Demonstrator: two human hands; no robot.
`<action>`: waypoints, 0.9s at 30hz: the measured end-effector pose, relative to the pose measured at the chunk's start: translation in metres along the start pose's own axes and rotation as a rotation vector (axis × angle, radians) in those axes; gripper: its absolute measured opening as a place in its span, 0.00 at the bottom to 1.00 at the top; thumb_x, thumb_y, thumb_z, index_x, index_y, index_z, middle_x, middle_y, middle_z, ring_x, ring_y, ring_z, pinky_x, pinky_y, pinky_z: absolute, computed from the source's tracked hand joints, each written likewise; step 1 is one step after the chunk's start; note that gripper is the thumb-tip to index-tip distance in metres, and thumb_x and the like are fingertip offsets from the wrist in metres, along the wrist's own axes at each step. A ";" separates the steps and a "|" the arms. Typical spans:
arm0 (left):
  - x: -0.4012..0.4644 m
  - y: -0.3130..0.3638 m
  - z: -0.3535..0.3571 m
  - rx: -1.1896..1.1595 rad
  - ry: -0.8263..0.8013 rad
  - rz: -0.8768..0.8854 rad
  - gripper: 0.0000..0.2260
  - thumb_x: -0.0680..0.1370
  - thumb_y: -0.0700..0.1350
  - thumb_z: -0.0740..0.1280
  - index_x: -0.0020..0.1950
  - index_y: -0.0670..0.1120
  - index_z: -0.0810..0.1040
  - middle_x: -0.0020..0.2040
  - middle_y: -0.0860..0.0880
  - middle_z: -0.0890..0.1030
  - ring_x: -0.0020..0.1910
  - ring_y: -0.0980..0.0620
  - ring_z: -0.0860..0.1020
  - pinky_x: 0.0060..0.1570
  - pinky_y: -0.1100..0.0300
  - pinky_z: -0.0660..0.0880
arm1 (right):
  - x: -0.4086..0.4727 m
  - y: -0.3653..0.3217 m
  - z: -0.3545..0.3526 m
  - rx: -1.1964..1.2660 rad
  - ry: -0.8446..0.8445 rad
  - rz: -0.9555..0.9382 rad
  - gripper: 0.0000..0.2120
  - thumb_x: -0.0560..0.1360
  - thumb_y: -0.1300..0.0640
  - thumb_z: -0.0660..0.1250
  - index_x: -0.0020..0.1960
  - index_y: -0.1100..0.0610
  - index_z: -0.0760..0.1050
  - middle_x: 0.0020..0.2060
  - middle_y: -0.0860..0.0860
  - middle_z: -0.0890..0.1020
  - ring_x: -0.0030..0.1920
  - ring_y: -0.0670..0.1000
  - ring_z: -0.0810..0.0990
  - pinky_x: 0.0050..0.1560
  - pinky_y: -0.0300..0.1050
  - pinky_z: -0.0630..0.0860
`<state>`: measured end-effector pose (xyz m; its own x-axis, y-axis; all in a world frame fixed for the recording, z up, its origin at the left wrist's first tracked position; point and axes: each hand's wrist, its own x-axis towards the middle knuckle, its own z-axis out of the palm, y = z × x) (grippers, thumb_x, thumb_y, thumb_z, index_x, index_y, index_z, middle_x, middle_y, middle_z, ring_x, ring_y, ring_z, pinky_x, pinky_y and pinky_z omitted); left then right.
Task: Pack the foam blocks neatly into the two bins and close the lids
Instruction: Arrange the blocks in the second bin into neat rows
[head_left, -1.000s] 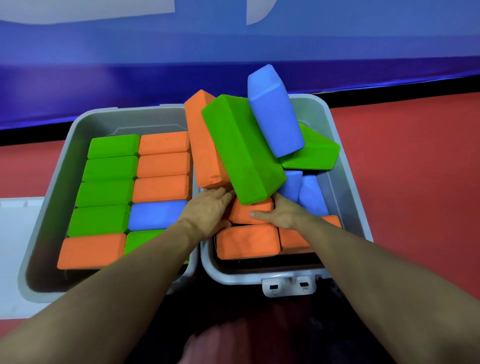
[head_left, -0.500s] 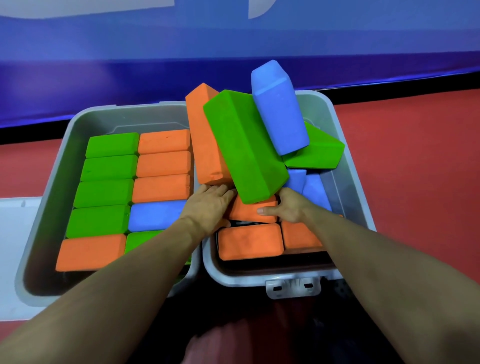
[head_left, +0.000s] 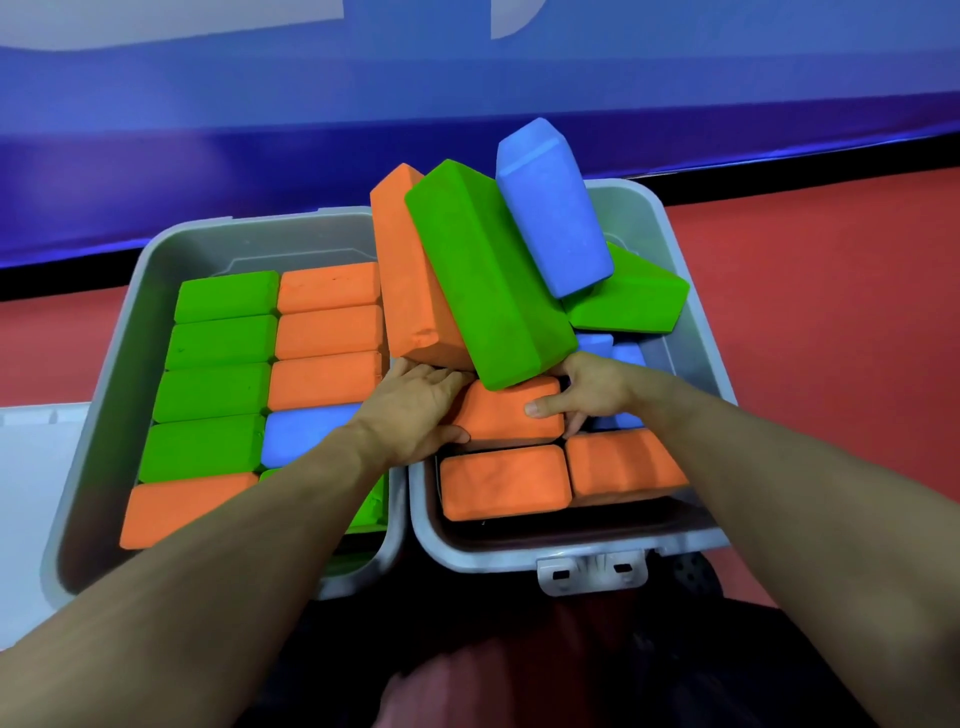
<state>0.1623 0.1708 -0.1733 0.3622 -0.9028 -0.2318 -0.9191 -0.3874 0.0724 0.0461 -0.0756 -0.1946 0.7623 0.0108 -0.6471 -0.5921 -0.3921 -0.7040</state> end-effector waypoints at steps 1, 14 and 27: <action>-0.001 -0.001 -0.001 0.010 0.003 0.010 0.35 0.76 0.64 0.67 0.77 0.48 0.65 0.70 0.48 0.75 0.70 0.45 0.71 0.70 0.49 0.56 | 0.000 -0.001 -0.001 -0.002 -0.011 0.009 0.32 0.72 0.54 0.78 0.72 0.56 0.70 0.62 0.57 0.81 0.47 0.66 0.86 0.49 0.67 0.82; 0.005 0.014 0.002 0.018 -0.149 -0.050 0.32 0.77 0.64 0.64 0.79 0.55 0.61 0.70 0.52 0.75 0.69 0.47 0.71 0.62 0.46 0.48 | 0.004 0.007 0.000 -0.152 -0.085 0.055 0.30 0.74 0.46 0.76 0.71 0.54 0.72 0.61 0.54 0.82 0.51 0.58 0.86 0.56 0.56 0.82; 0.003 0.030 0.019 -0.017 -0.105 -0.171 0.31 0.81 0.67 0.50 0.78 0.51 0.57 0.62 0.48 0.78 0.65 0.47 0.75 0.71 0.44 0.43 | 0.010 0.036 0.023 -0.093 0.027 0.099 0.37 0.72 0.31 0.69 0.73 0.49 0.69 0.65 0.46 0.77 0.64 0.50 0.77 0.68 0.48 0.72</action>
<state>0.1334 0.1599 -0.1901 0.4939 -0.7994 -0.3422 -0.8424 -0.5374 0.0397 0.0265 -0.0687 -0.2325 0.7087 -0.0563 -0.7033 -0.6390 -0.4739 -0.6059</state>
